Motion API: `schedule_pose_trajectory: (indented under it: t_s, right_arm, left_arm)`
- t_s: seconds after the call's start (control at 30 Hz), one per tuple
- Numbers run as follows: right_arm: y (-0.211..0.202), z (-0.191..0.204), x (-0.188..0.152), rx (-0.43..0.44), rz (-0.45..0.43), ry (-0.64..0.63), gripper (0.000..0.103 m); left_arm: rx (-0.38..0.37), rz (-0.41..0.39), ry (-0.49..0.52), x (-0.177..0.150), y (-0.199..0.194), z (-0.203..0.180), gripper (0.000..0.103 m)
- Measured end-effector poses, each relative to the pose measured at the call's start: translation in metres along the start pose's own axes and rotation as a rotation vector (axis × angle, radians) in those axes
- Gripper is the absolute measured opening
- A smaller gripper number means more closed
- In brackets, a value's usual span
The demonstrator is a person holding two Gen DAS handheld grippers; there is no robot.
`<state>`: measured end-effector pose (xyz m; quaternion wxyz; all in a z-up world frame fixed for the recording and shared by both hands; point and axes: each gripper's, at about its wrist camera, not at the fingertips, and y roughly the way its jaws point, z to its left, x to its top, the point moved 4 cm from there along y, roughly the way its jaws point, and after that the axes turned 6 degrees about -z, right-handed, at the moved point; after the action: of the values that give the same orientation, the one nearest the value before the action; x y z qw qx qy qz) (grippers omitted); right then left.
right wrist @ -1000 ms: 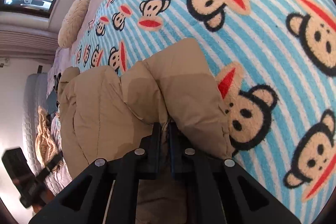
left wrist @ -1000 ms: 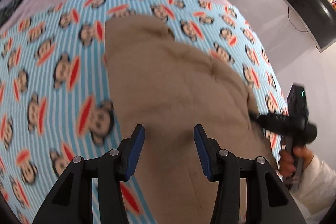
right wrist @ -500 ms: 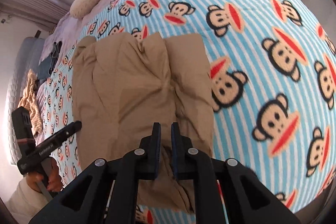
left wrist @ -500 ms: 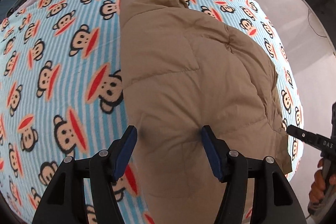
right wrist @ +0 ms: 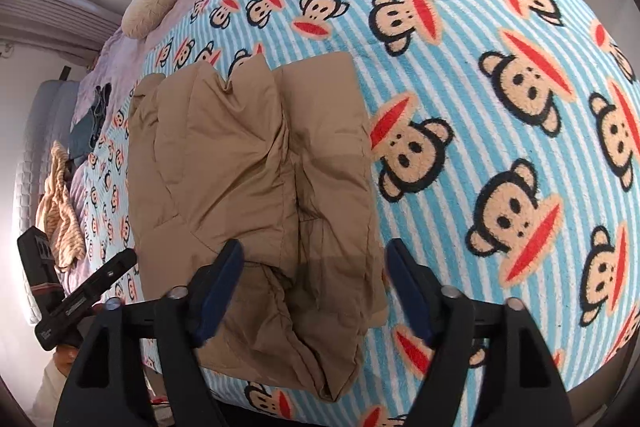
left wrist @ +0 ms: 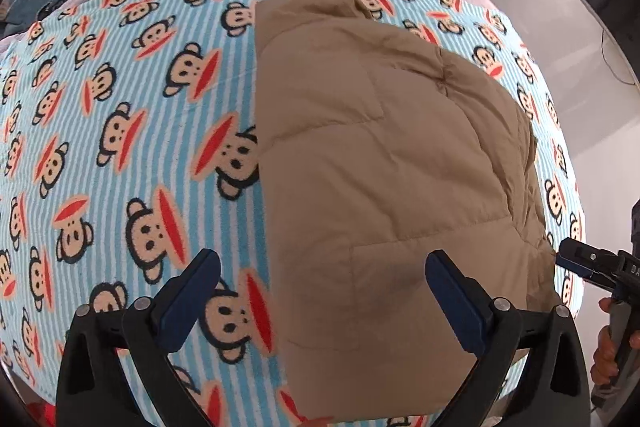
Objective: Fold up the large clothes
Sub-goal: 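Open both tools and lift them off the tan bundle, then grasp the bundle end with both tools and fold it over onto itself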
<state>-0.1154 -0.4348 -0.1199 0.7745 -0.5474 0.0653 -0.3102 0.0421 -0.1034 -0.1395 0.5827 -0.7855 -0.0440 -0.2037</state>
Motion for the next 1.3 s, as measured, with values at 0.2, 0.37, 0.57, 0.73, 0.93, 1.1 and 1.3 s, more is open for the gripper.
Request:
schedule_pose_trajectory:
  t_s: [0.2,0.37,0.57,0.73,0.93,1.1,1.3]
  right_arm:
    - [0.011,-0.004,0.006,0.026,0.035,-0.011,0.087]
    - [0.025,-0.011,0.012,0.072,0.066,0.016,0.088]
    - [0.041,-0.021,0.022,0.144,0.092,0.072,0.088]
    - [0.054,-0.025,0.031,0.191,0.122,0.078,0.088]
    - [0.07,-0.018,0.039,0.25,0.168,0.022,0.088]
    - [0.094,-0.018,0.045,0.262,0.229,0.005,0.088]
    - [0.123,-0.008,0.056,0.348,0.279,0.038,0.088]
  left_arm:
    - [-0.042,0.018,-0.031,-0.001,0.006,0.008,0.102]
    - [-0.125,0.067,-0.083,0.0,0.02,0.014,0.102]
    - [-0.204,0.111,-0.125,0.001,0.033,0.02,0.102]
    - [-0.268,0.13,-0.153,0.006,0.042,0.027,0.102]
    - [-0.403,0.176,-0.218,0.009,0.062,0.038,0.102]
    - [-0.48,0.2,-0.242,0.014,0.081,0.039,0.102]
    - [-0.521,0.208,-0.252,0.02,0.1,0.033,0.102]
